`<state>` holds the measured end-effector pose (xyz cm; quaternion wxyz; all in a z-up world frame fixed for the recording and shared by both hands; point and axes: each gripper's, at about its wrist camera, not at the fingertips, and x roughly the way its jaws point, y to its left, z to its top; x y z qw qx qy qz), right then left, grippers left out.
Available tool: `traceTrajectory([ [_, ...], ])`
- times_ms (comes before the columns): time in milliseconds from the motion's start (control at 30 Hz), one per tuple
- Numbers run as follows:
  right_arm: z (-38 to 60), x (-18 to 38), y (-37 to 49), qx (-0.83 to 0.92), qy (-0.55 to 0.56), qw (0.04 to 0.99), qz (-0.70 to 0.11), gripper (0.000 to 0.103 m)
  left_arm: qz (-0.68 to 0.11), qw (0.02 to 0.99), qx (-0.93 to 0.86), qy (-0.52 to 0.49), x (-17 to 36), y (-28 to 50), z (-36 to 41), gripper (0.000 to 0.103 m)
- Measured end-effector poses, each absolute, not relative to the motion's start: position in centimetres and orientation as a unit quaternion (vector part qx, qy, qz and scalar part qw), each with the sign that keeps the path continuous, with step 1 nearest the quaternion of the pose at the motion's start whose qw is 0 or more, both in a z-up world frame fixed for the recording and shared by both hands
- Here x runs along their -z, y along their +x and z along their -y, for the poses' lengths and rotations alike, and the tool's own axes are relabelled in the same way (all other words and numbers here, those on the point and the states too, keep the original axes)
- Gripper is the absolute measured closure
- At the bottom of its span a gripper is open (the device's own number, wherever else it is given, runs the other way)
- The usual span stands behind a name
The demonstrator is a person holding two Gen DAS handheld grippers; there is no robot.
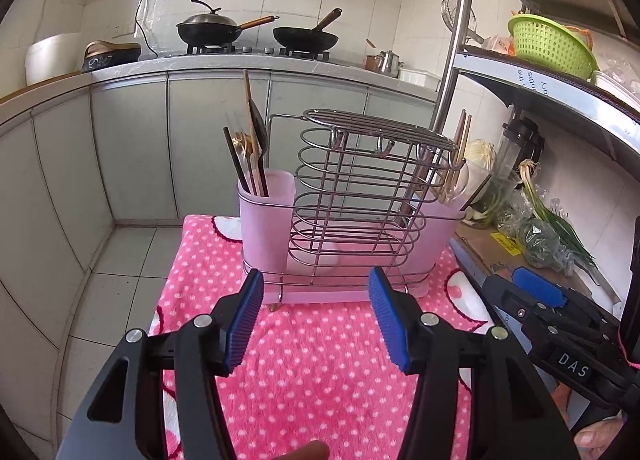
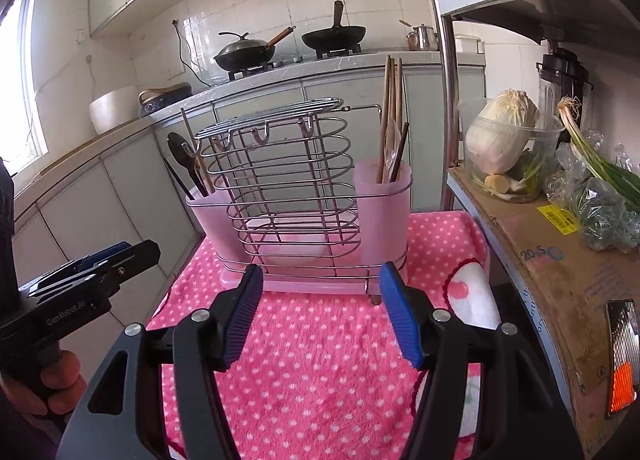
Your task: Organize utensils
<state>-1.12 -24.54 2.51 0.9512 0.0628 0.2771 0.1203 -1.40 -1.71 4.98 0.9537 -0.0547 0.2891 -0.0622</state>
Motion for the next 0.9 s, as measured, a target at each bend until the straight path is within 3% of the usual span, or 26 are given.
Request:
traceTrajectory([
  [900, 23.84, -2.58, -1.5, -0.111, 0.042, 0.952, -0.283, 0.04, -0.297, 0.953, 0.037, -0.039, -5.15, -1.76, 2.16, 0.05],
])
